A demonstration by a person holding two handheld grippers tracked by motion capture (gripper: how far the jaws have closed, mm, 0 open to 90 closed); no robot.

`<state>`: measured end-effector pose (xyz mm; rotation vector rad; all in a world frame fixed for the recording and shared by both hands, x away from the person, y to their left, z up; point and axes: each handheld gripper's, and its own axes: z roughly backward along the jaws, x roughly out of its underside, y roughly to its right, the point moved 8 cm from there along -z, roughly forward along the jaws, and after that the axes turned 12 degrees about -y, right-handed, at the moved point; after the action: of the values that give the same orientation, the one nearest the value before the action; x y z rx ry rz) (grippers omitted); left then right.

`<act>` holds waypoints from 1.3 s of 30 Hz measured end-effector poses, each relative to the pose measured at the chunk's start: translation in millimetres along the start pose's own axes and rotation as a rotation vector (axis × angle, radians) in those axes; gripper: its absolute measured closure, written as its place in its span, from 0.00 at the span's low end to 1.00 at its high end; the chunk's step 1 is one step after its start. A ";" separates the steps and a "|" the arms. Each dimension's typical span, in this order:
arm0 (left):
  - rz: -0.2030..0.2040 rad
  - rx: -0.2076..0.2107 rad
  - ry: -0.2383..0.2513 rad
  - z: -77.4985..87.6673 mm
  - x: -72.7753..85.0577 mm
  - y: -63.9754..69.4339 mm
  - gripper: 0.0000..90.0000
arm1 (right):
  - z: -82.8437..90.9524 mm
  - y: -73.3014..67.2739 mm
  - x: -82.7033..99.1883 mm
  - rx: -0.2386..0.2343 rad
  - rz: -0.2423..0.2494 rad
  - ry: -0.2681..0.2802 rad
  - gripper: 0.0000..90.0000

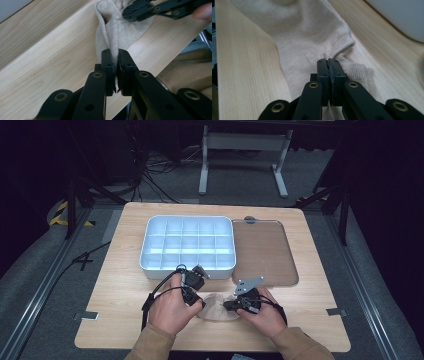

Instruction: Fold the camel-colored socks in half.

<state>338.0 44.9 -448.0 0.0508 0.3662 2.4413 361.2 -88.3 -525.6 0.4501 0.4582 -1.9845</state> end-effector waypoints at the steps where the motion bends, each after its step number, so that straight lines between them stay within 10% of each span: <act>1: -0.002 0.007 0.007 0.9 -0.5 0.9 0.94 | -1.7 -0.1 0.5 -0.004 -0.002 -0.005 0.99; 25: -0.073 0.018 0.010 -20.4 -25.9 29.8 0.94 | -6.5 -13.5 -4.4 -0.084 0.145 -0.025 0.99; 32: -0.049 0.009 -0.010 -19.8 -26.4 25.9 0.94 | 28.0 -0.6 15.2 -0.038 0.013 0.008 0.96; 39: -0.053 0.007 -0.028 -25.6 -33.8 28.4 0.94 | 37.8 8.2 47.7 -0.048 -0.120 -0.083 0.98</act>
<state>343.8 -3.6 -462.9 0.0773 0.3589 2.3848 344.0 -146.7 -517.9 0.3147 0.4893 -2.0948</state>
